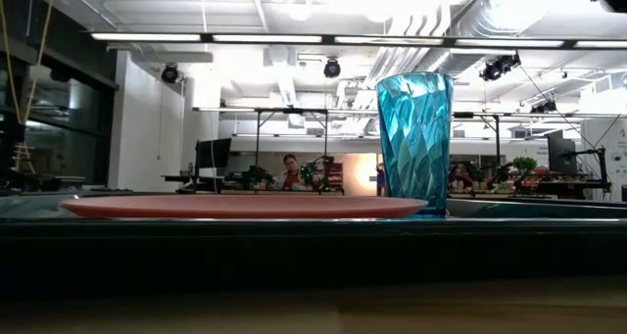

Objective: Pick and place plate/cup/fork/spoon on tray
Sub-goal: Put the orange fork to the left side of the pink plate on the black tray

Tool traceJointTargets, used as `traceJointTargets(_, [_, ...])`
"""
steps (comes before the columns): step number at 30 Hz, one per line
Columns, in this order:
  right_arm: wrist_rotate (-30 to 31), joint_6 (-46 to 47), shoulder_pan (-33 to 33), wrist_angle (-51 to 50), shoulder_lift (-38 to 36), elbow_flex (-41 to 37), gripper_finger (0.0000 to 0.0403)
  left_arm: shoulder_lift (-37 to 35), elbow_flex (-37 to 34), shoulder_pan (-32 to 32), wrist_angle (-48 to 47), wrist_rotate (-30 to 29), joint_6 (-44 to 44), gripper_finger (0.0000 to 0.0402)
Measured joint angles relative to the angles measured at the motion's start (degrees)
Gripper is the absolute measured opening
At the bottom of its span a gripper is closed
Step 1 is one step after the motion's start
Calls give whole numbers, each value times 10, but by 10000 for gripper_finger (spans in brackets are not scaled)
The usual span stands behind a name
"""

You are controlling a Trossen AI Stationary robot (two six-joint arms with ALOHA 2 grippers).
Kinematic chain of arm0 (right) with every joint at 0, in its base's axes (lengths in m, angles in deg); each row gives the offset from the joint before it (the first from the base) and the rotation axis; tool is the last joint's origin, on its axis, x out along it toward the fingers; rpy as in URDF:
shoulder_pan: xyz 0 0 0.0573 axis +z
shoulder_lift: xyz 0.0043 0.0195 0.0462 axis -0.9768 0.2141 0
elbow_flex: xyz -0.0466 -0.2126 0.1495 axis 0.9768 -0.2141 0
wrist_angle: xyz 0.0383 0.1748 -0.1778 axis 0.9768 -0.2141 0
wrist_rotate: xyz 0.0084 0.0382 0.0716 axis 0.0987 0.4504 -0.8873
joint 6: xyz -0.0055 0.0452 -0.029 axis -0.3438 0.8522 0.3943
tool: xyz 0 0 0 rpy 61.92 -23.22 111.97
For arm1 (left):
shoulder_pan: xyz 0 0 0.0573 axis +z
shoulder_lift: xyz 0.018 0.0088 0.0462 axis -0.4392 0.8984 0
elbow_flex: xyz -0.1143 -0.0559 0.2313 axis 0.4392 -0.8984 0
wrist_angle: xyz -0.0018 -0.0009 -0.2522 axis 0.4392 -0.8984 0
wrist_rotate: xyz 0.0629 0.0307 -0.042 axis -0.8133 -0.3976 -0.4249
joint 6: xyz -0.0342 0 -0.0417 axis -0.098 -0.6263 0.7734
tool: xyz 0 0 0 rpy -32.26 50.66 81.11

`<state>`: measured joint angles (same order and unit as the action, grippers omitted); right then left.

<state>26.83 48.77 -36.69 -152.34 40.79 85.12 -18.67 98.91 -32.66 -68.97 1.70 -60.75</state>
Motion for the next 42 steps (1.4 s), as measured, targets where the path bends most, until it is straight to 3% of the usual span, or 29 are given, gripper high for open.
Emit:
traceJointTargets(5, [-15,82,57,75,83,0,232,1,0,3,24,8,-22,0])
traceJointTargets(19, [-82,105,57,98,256,0,232,3,0,3,29,12,-21,0])
traceJointTargets(24, [-76,107,47,75,262,-7,229,3,0,3,29,30,-20,0])
traceJointTargets(29, [-77,113,36,180,238,-67,208,3,0,3,29,42,-15,0])
traceJointTargets(35, [-79,115,29,214,222,-104,182,3,0,3,29,42,-15,0])
traceJointTargets(42, [-89,106,9,278,216,-144,96,3,0,3,29,42,-15,0])
